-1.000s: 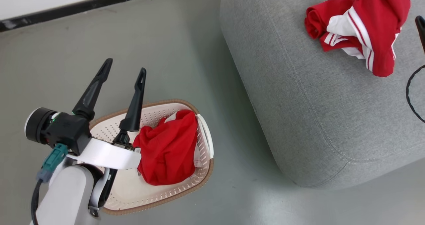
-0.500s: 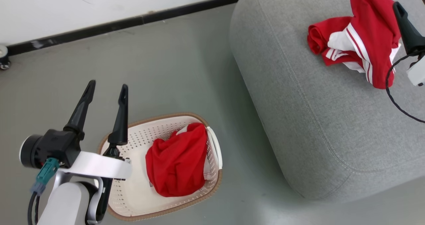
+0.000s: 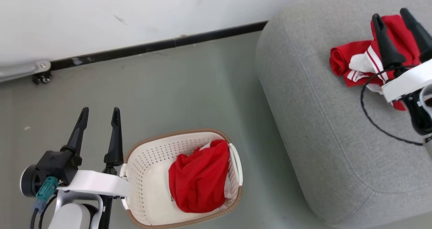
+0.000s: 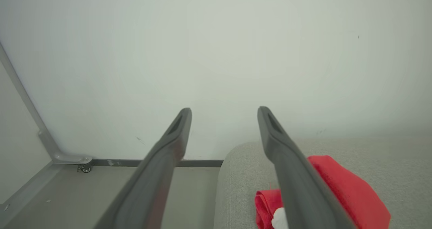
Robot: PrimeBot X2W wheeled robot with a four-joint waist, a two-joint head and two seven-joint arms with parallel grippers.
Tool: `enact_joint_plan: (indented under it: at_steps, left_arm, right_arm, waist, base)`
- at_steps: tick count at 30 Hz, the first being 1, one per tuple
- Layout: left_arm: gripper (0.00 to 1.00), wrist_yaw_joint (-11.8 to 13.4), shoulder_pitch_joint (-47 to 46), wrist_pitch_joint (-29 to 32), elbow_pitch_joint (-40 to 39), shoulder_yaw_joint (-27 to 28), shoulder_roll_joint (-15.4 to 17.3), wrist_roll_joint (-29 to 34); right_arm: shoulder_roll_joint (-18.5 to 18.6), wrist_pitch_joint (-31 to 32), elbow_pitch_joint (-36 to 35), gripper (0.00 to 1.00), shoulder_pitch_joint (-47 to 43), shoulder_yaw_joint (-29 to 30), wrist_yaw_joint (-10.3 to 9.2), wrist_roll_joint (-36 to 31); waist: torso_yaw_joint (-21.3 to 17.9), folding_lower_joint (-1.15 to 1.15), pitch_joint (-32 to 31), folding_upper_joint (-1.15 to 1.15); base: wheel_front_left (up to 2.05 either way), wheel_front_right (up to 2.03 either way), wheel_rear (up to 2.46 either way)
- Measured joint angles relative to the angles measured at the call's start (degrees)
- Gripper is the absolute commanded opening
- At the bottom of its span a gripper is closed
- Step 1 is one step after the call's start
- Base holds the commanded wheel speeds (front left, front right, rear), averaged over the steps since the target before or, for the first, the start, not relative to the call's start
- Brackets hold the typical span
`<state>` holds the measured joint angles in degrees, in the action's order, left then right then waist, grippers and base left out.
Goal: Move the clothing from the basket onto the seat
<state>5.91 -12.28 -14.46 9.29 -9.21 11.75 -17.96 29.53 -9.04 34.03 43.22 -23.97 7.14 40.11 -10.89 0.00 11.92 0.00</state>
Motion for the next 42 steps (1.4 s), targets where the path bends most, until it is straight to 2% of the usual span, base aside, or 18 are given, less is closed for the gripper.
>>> enact_joint_plan:
  at_steps: [18, 29, 42]
  left_arm:
    - [1.00, 1.72, 4.87, -0.01, 3.23, 0.89, -3.19, 0.00]
    - [1.00, 1.72, 7.95, -0.01, 5.12, 0.56, -4.31, 0.00]
    - [1.00, 1.72, 9.39, 0.00, 6.48, 0.56, -4.58, 0.14]
  right_arm:
    - [-9.22, -3.20, 0.42, 1.00, -13.70, 3.67, 0.00, -5.54]
    - [-14.93, -4.16, -0.35, 1.00, -23.01, 6.83, 0.00, -9.16]
    - [-19.92, -4.59, -2.57, 1.00, -31.16, 12.11, 0.00, -13.49]
  waist:
    - [5.06, 0.00, -8.09, 0.00]
    - [7.32, 0.00, -12.16, 0.00]
    - [8.74, 0.00, -15.06, 0.00]
  base:
    - [0.00, 0.00, 0.00]
    - [0.00, 0.00, 0.00]
    - [0.00, 0.00, 0.00]
